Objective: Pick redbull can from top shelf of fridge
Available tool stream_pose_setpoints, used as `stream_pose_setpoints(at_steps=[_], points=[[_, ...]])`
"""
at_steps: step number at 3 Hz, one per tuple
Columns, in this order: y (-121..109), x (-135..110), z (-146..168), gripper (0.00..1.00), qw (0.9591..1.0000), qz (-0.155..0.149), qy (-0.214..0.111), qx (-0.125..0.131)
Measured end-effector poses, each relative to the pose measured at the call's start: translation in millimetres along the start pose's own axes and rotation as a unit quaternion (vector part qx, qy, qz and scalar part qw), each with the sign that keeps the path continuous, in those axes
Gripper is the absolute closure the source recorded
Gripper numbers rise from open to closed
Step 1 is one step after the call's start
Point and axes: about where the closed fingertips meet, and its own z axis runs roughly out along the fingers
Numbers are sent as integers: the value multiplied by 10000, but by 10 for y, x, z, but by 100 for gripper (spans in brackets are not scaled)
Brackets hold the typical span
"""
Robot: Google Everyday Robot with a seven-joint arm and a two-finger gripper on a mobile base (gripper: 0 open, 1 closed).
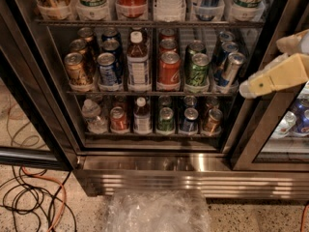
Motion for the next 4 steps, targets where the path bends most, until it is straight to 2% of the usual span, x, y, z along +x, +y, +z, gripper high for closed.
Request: stream_pose_setpoints(at_steps=[1,2,3,4], points=[[-72,-266,-73,0,9982,188,-549,175],[-32,-242,-37,0,9985,62,-438,311],[91,-231,160,0,9967,-80,-715,387],[91,-285,401,0,9872,-36,-1507,512]])
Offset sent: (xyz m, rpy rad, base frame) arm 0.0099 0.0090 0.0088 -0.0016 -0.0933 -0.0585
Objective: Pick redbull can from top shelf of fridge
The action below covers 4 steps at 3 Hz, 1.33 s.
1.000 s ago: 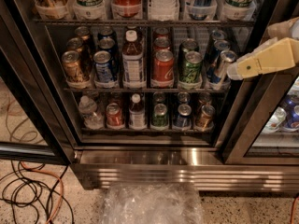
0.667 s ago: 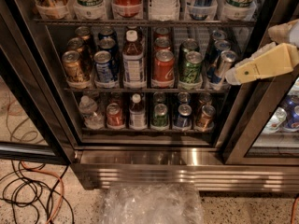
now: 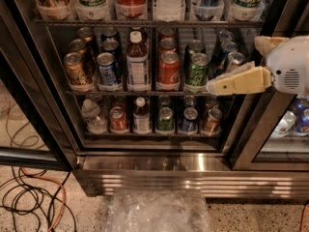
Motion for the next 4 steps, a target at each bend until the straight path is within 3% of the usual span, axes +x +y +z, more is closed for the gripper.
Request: stream_pose_setpoints(at_steps=[1,2,3,4], points=[[19,-321,25,0,9984,-135,-515,196],[29,-330,35,0,9984,-146,-516,185],[-12,-338,125,0,9967,-85,-705,405],[-87,-532,404,0,9911,-219,-1161,618]])
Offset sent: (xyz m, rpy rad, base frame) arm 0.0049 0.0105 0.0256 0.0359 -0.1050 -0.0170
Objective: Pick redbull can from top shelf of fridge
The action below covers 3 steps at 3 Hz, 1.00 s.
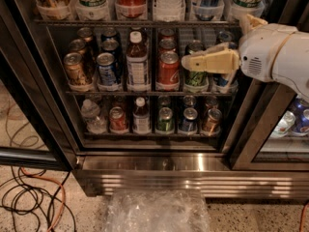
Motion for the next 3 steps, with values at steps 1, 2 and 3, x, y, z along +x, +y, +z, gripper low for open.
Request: stream_pose_setpoints(at_steps=[1,2,3], points=[[0,0,0,0,10000,-1,0,0],[35,-66,38,0,9994,-349,46,-54],[-93,-297,103,0,9967,-779,-164,132]])
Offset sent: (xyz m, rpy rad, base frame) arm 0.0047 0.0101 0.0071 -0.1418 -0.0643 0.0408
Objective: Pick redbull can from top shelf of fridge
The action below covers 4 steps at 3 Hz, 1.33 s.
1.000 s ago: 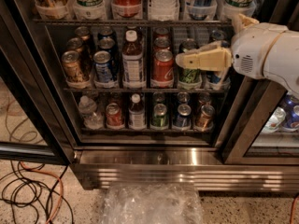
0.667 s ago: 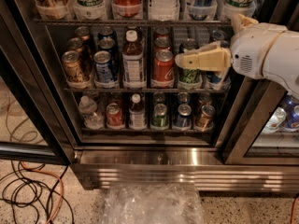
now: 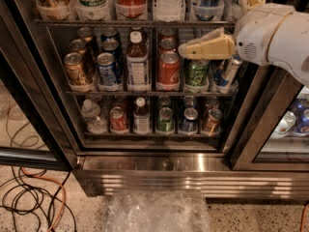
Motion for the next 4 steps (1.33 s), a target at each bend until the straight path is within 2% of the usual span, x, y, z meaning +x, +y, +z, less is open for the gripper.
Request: stream_pose_setpoints(at_steps=[2,3,4], points=[[-12,-23,-2,34,10000,-50,-12,21],[-31,-31,4,40,10000,-58,-21,47],[-113,-63,33,19,9998,-95,-58,156]])
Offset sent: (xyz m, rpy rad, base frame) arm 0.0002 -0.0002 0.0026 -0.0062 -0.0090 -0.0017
